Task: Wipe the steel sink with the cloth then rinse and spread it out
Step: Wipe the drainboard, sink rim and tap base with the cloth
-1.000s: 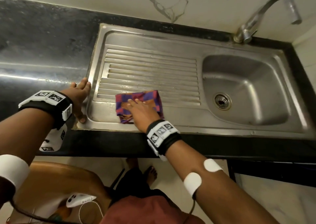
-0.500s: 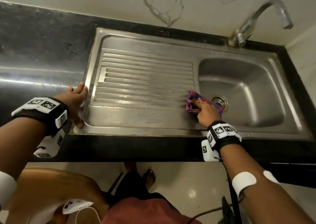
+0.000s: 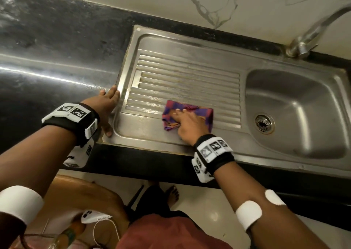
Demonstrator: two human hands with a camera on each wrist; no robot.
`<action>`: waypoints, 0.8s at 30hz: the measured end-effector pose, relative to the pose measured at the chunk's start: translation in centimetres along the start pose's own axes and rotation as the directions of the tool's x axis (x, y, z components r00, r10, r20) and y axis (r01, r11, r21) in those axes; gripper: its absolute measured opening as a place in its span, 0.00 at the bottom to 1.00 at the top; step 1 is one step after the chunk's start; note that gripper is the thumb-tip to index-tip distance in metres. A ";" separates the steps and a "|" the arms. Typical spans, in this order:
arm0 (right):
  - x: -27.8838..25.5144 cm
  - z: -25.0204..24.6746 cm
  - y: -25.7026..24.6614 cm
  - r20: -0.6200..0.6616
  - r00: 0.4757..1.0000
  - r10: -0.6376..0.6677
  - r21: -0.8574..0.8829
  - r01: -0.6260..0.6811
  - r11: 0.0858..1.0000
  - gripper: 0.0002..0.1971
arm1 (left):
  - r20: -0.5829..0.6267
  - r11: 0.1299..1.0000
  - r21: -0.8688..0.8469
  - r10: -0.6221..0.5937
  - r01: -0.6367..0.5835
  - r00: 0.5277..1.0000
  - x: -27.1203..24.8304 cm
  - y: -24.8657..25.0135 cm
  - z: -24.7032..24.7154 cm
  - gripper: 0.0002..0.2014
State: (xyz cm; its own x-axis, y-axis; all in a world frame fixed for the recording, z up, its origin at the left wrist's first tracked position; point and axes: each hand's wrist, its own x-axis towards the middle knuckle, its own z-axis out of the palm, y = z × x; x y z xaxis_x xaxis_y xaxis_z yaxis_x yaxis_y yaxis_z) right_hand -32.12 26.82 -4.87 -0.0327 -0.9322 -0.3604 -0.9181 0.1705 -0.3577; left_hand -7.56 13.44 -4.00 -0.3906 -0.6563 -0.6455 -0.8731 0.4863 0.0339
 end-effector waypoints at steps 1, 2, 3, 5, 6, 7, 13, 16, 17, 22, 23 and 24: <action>0.7 0.3 -1.5 0.009 0.999 -0.046 -0.013 0.046 0.999 0.30 | -0.013 1.000 -0.011 0.002 -0.002 1.000 0.0 -0.1 0.1 0.75; 1.4 0.5 -3.0 0.016 0.996 -0.091 -0.035 0.091 0.995 0.29 | -0.024 1.000 -0.025 0.000 0.000 1.000 -0.1 -0.1 0.1 0.75; 2.3 0.8 -4.7 0.026 0.990 -0.136 -0.064 0.137 0.988 0.27 | -0.031 0.999 -0.034 -0.005 0.004 1.000 -0.1 -0.1 0.1 0.74; 4.2 1.7 -8.3 0.043 0.976 -0.212 -0.123 0.216 0.969 0.24 | -0.032 0.999 -0.042 -0.022 0.020 0.999 -0.1 -0.2 0.1 0.74; 5.0 2.0 -10.0 0.049 0.969 -0.243 -0.146 0.248 0.958 0.23 | -0.027 0.999 -0.042 -0.027 0.026 0.999 0.0 -0.3 0.0 0.74; 5.6 2.1 -11.4 0.059 0.962 -0.267 -0.165 0.273 0.948 0.22 | -0.016 0.999 -0.043 -0.032 0.031 0.999 0.1 -0.3 0.0 0.75; 6.5 2.3 -12.5 0.098 0.965 -0.244 -0.206 0.260 0.943 0.24 | 0.046 0.996 -0.017 -0.089 0.090 0.995 0.1 0.7 -0.6 0.76; 7.3 3.5 -12.6 0.086 0.967 -0.238 -0.204 0.251 0.946 0.25 | 0.050 0.994 0.000 -0.107 0.107 0.993 0.0 1.0 -0.7 0.75; 7.5 3.7 -12.7 0.086 0.970 -0.227 -0.204 0.240 0.949 0.25 | 0.049 0.994 0.004 -0.113 0.113 0.992 0.0 1.1 -0.8 0.75; 7.9 3.4 -12.6 0.090 0.974 -0.207 -0.186 0.221 0.957 0.26 | 0.045 0.994 0.014 -0.109 0.109 0.993 -0.3 1.3 -0.8 0.72; 7.5 3.3 -12.5 0.096 0.972 -0.216 -0.184 0.230 0.955 0.26 | 0.040 0.994 0.001 -0.109 0.110 0.993 -0.4 1.4 -0.8 0.68; 6.8 3.4 -12.3 0.102 0.967 -0.234 -0.192 0.250 0.949 0.25 | 0.039 0.994 -0.003 -0.110 0.110 0.993 -0.4 1.4 -0.8 0.65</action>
State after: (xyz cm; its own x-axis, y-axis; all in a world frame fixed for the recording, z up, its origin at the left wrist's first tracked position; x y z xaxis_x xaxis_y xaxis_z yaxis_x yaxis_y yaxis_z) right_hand -19.73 19.42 -5.83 0.2233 -0.9086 -0.3528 -0.9554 -0.1324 -0.2638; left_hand -8.90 13.88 -3.09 -0.2805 -0.6832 -0.6742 -0.9119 0.4090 -0.0350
